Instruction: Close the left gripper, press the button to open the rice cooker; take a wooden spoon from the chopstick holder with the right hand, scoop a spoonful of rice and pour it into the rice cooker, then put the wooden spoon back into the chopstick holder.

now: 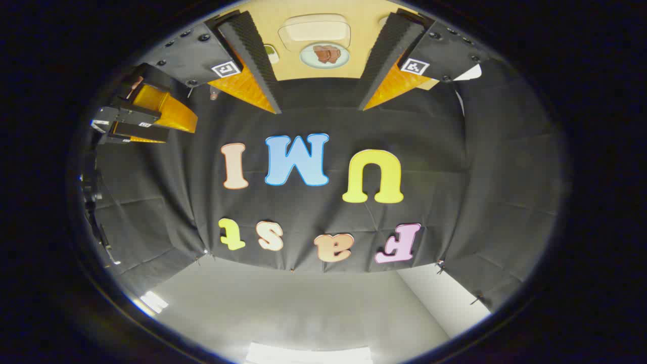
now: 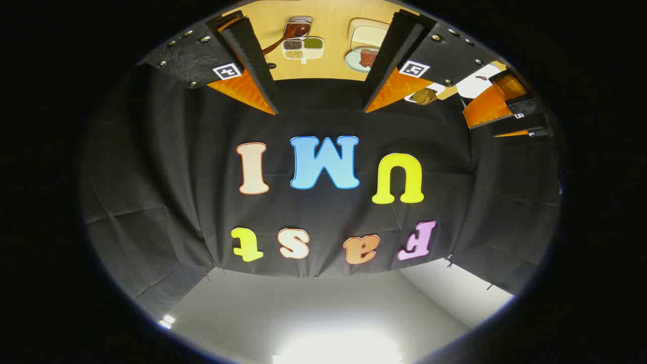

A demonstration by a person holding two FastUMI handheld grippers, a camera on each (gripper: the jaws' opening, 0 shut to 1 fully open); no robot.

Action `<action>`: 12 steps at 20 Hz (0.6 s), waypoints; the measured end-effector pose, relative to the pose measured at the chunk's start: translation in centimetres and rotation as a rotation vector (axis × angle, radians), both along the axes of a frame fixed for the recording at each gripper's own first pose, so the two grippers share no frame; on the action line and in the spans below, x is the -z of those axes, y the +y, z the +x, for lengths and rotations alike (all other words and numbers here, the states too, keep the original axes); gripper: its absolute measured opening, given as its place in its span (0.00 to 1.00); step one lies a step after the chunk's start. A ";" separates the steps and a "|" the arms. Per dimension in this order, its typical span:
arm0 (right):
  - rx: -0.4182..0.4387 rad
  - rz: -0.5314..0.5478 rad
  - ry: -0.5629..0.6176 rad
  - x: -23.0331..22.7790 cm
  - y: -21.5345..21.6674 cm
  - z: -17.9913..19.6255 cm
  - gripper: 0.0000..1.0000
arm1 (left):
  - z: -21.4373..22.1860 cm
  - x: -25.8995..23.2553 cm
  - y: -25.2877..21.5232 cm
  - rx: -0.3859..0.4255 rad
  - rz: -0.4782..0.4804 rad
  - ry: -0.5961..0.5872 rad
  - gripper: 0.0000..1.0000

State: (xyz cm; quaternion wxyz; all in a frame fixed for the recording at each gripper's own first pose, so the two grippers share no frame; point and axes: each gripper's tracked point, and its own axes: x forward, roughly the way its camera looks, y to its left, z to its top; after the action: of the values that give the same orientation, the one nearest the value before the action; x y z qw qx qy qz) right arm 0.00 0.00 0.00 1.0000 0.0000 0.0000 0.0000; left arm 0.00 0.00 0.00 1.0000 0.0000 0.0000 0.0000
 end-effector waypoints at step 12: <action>0.014 -0.011 -0.001 -0.1 1.7 0.5 0.97 | 1.0 -0.4 1.0 0.009 0.007 -0.012 0.97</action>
State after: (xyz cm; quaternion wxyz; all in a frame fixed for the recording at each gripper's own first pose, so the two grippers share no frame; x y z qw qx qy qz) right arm 0.49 1.69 0.13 1.0000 -0.0057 -0.0007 -0.0070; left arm 1.02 0.96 0.36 1.0000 0.0035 -0.0062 -0.0046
